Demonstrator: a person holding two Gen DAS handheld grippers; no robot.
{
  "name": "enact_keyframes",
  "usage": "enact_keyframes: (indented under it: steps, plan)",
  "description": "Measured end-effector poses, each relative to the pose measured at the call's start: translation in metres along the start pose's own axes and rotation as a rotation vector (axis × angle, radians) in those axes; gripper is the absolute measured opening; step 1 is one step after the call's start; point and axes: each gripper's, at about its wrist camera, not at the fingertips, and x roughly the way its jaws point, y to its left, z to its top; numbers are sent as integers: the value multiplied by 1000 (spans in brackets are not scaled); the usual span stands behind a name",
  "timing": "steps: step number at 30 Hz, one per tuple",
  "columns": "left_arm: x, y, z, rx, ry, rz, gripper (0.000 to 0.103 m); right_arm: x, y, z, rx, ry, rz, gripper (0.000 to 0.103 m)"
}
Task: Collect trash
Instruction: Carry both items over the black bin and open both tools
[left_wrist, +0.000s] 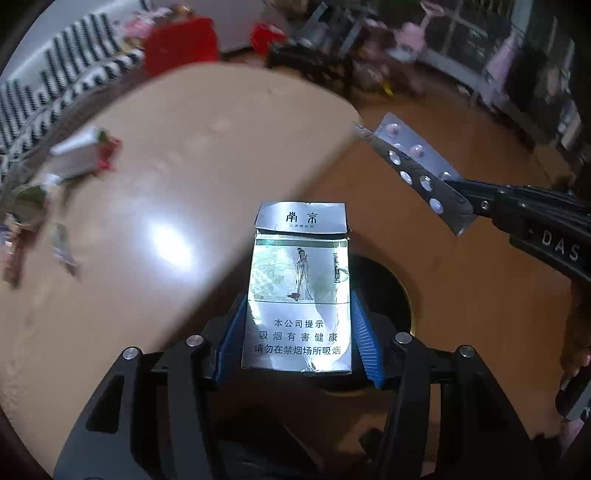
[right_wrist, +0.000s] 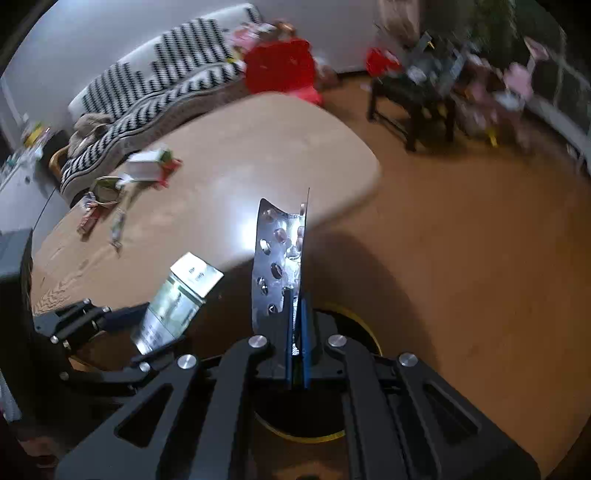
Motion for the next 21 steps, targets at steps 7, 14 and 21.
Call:
enact_keyframes:
  steps: [7,14,21]
  plan:
    - [69,-33,-26,43,142,-18,54,63,-54,-75,141,183,0,5]
    - [99,-28,-36,21,216,-38,54,89,-67,-94,203,246,11,5]
    - [102,-24,-35,11,216,-53,63,91,-66,-90,216,265,57,5]
